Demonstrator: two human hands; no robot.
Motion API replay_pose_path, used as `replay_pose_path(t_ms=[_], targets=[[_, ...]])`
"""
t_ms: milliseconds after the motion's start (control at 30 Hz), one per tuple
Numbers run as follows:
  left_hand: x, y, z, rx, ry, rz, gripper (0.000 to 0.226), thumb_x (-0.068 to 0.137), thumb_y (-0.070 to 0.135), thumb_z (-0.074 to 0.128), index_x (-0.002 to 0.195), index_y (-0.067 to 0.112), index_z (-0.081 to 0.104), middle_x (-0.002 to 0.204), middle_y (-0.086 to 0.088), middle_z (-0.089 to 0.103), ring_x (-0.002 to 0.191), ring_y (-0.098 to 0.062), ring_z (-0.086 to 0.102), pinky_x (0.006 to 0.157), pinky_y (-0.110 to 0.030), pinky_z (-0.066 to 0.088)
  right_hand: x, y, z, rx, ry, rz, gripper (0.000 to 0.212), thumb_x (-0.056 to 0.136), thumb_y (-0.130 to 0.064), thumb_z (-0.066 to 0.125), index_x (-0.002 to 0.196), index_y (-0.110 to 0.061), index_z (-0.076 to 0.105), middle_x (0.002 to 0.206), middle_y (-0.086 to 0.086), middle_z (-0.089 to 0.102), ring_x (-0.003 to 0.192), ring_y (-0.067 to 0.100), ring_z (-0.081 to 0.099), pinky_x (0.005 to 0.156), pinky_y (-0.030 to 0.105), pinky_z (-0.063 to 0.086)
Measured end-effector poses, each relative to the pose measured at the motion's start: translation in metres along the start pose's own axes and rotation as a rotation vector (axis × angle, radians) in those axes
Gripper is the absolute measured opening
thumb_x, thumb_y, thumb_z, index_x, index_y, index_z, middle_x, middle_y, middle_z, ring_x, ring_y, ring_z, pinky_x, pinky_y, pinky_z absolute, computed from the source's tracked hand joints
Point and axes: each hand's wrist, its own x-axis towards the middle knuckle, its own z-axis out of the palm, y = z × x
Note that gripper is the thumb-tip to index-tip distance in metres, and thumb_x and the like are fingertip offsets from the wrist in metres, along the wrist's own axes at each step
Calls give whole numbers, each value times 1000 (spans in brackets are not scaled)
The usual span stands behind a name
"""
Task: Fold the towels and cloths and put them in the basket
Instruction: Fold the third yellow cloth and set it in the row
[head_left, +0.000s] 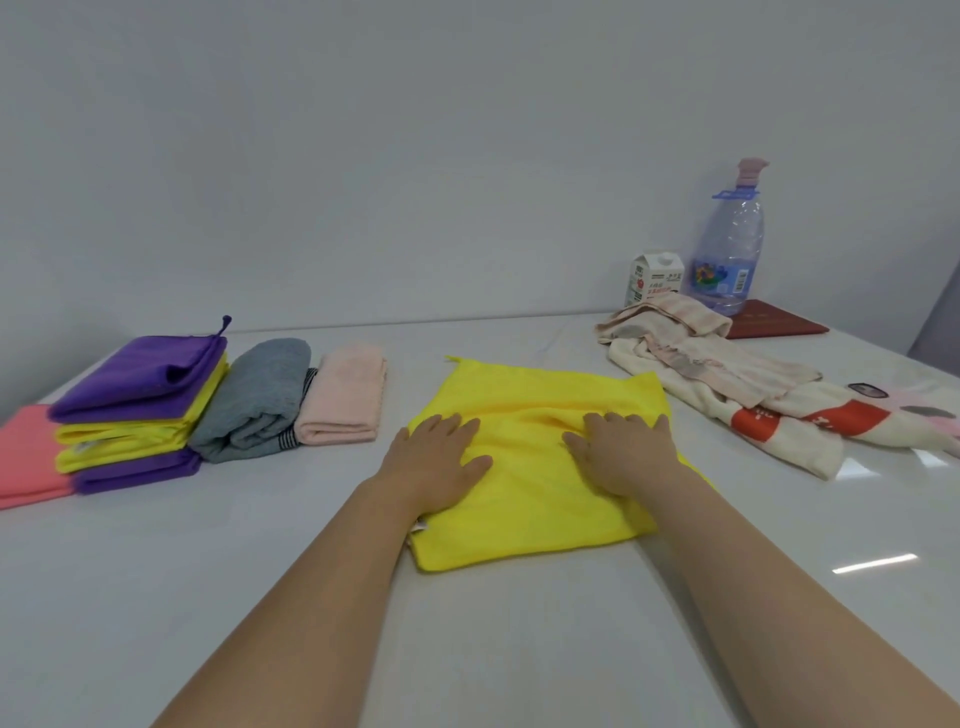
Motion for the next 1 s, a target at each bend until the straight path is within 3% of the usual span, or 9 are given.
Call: replay_pose_path(t_ms=[100, 167, 267, 367, 467, 567, 667, 833, 1000], targets=[[-2, 3, -8, -2, 93, -19, 55, 97, 55, 27, 142, 26, 39, 147, 0, 38, 134, -22, 33, 107, -42, 29, -7, -6, -12, -51, 91, -42, 53, 99, -54, 17, 98, -17, 55, 109, 6, 62, 112, 27, 52, 111, 52, 17], [-4, 6, -16, 14, 198, -41, 48, 98, 52, 28, 121, 23, 59, 124, -1, 57, 116, -23, 49, 92, -38, 37, -10, -9, -18, -26, 176, -56, 52, 100, -51, 19, 74, -15, 47, 87, 4, 61, 102, 27, 57, 108, 48, 22], [-5, 9, -30, -1, 284, -77, 46, 99, 47, 32, 101, 16, 66, 99, -5, 65, 97, -26, 58, 75, -32, 39, -10, -12, -23, 89, 225, -61, 51, 100, -47, 27, 60, -16, 33, 64, 0, 38, 83, 29, 56, 74, 35, 40], [0, 7, -36, 15, 265, -68, 40, 98, 41, 37, 102, 15, 67, 102, -7, 64, 96, -27, 58, 69, -29, 40, -1, -18, -24, 195, 207, -29, 42, 96, -37, 40, 60, -16, 33, 64, 0, 39, 72, 26, 47, 51, 28, 29], [14, 3, -35, -31, 273, -99, 31, 95, 33, 42, 107, 20, 66, 112, -5, 63, 102, -26, 57, 76, -29, 42, 21, -23, -26, 271, 243, 41, 30, 93, -21, 41, 64, -16, 35, 70, 0, 43, 76, 27, 47, 51, 27, 25], [38, -5, -32, -78, 294, -137, 32, 95, 27, 42, 121, 25, 59, 125, -2, 58, 114, -25, 53, 86, -30, 42, 45, -20, -28, 126, 173, 4, 15, 93, -10, 36, 95, -11, 51, 102, 6, 53, 101, 28, 49, 71, 30, 39], [67, -15, -28, -154, 214, -150, 43, 98, 26, 39, 141, 26, 41, 145, 0, 42, 131, -23, 41, 102, -33, 35, 69, -3, -23, -26, 44, -12, 30, 94, -12, 34, 122, -8, 45, 124, 10, 49, 120, 29, 42, 92, 37, 39], [105, -22, -32, -91, 36, -147, 59, 100, 26, 35, 152, 27, 8, 152, -7, 31, 135, -29, 36, 103, -37, 36, 90, 10, -29, -113, -31, -35, 23, 94, -15, 40, 115, -11, 50, 109, 5, 56, 104, 24, 52, 79, 31, 36], [128, -23, -41, 1, -39, -86, 47, 93, 11, 42, 140, 18, 39, 141, -7, 43, 125, -26, 44, 96, -33, 40, 108, 17, -39, -129, -138, 26, 8, 90, -7, 48, 95, -12, 51, 81, 0, 46, 84, 21, 51, 74, 32, 42]])
